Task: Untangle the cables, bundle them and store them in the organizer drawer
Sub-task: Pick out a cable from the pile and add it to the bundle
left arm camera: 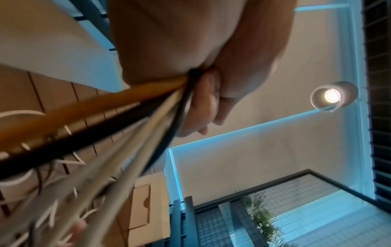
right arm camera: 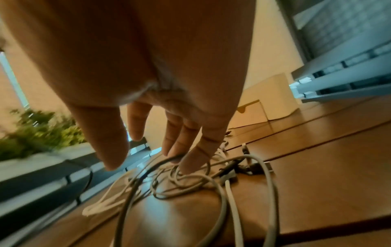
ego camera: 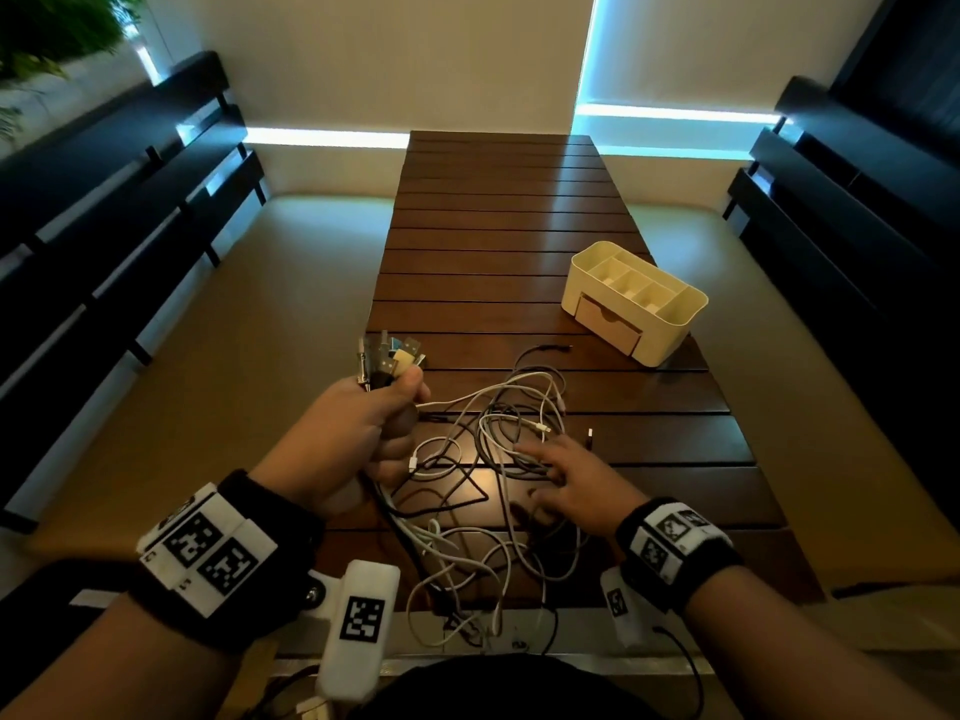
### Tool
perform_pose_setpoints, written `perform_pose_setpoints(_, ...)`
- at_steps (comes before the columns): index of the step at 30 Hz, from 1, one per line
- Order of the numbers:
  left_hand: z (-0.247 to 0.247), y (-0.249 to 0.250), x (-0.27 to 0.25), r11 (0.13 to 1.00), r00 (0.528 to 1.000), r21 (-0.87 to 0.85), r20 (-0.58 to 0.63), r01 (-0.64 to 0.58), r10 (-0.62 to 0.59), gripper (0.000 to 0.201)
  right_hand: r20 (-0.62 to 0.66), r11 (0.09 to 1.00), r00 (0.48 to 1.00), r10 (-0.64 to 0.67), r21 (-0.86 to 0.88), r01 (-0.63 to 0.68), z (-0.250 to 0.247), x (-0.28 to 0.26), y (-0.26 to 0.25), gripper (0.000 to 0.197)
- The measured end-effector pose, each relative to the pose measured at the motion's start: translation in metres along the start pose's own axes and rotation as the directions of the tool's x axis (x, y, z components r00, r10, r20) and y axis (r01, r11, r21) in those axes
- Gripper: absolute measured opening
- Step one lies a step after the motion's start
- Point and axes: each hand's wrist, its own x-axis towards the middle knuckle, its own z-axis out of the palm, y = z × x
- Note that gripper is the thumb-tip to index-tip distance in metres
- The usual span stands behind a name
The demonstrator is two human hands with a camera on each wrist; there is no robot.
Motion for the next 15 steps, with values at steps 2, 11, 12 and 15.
perform_pose_setpoints(2, 0.001, 0.005, -0.005, 0.999, 0.999, -0.031, 0.037, 0.040, -0.039, 0.020, 0.081, 0.977, 0.997, -0.001, -0.212, 0.018, 0.012, 0.007, -0.003, 0.062)
perform_pose_setpoints(11, -0.009, 0.014, -0.020, 0.998, 0.998, -0.033, 0.049, 0.049, -0.048, 0.022, 0.141, 0.844, 0.989, 0.030, -0.534, 0.051, 0.029, 0.026, -0.009, 0.023)
perform_pose_setpoints(12, -0.012, 0.013, -0.020, 0.999, 0.998, -0.022, 0.039, 0.046, -0.045, 0.023, 0.083, 0.855, 0.996, 0.027, -0.518, 0.020, 0.025, 0.029, -0.008, 0.021)
perform_pose_setpoints(15, -0.017, 0.012, -0.021, 0.999, 0.998, -0.010, 0.023, 0.052, -0.052, 0.024, -0.137, 0.895, 0.990, 0.025, -0.438, -0.083, 0.008, 0.040, 0.000, 0.012)
